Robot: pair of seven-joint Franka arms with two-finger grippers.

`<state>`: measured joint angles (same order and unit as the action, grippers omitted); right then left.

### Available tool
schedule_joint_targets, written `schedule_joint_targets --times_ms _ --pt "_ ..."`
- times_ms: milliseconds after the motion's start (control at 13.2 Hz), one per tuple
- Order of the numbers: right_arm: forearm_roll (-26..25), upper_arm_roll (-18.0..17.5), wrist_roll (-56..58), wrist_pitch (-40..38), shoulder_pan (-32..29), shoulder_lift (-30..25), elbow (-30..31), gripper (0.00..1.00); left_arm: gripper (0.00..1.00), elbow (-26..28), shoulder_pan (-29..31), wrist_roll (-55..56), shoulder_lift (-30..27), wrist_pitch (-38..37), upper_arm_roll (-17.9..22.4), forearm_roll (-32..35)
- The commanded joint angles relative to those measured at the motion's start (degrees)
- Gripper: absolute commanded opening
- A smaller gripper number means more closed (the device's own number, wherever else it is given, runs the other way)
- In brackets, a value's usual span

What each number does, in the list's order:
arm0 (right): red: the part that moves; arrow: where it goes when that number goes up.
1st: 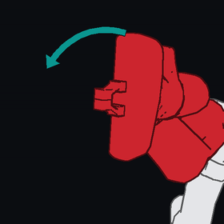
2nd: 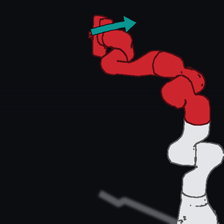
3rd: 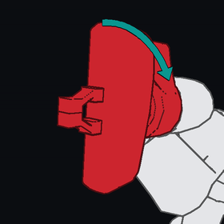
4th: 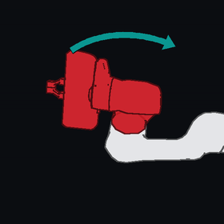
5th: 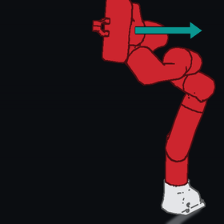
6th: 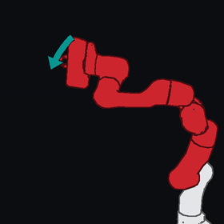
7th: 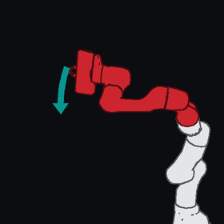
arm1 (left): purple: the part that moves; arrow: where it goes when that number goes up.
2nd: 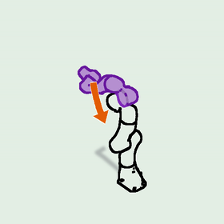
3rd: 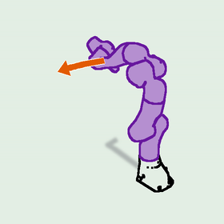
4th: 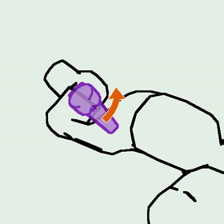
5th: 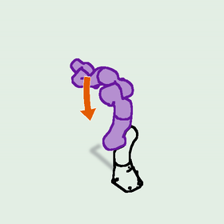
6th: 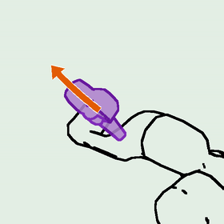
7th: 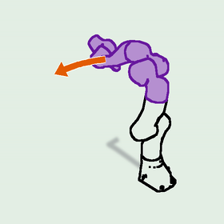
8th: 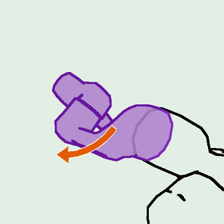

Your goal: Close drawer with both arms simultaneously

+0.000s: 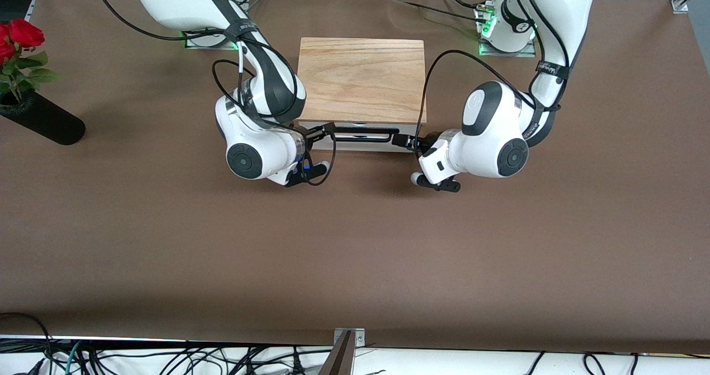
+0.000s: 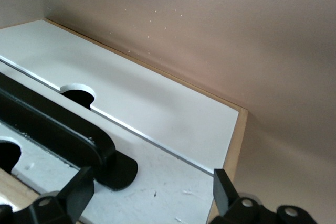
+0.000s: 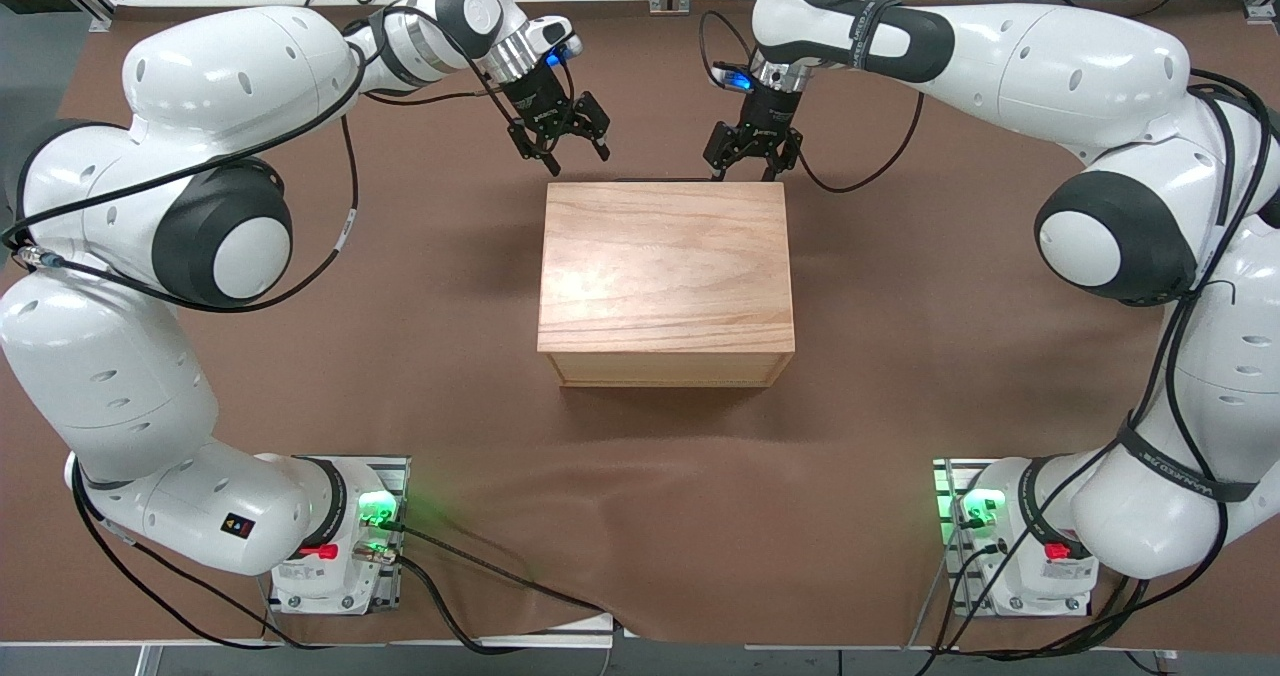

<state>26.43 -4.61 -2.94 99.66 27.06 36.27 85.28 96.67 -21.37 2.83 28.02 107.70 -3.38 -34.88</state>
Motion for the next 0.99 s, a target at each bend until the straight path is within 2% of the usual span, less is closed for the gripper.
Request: schedule_joint_targets --times_ms 0,304,456,684,759,911 --pt "0.6 -0.5 0.2 -3.1 0.1 0.4 -0.2 1.00 1.00 1.4 1.8 0.0 -2.3 -0.3 -0.2 1.3" --pt "0.6 -0.2 0.3 0.2 -0.7 0.2 -0.7 1.00 1.00 2.0 6.9 -0.5 -9.5 3.0 -0.2 3.7" --pt "0.2 0.1 0.6 0.2 -0.8 0.5 -5.0 1.00 1.00 2.8 10.1 -0.5 -13.8 3.9 -0.2 5.2" --pt "-0.4 0.9 0.3 0.4 -2.0 0.3 -7.8 1.00 1.00 6.9 13.2 -0.5 -20.5 3.4 -0.2 5.4" --pt "-0.7 2.1 0.5 0.3 -2.3 0.2 -9.0 1.00 1.00 7.1 14.0 -0.5 -22.5 2.2 -0.2 7.2" --pt "-0.8 4.5 4.1 0.2 -2.4 -0.2 -11.2 1.00 1.00 7.2 14.9 -0.4 -26.4 -0.5 -0.3 15.1"
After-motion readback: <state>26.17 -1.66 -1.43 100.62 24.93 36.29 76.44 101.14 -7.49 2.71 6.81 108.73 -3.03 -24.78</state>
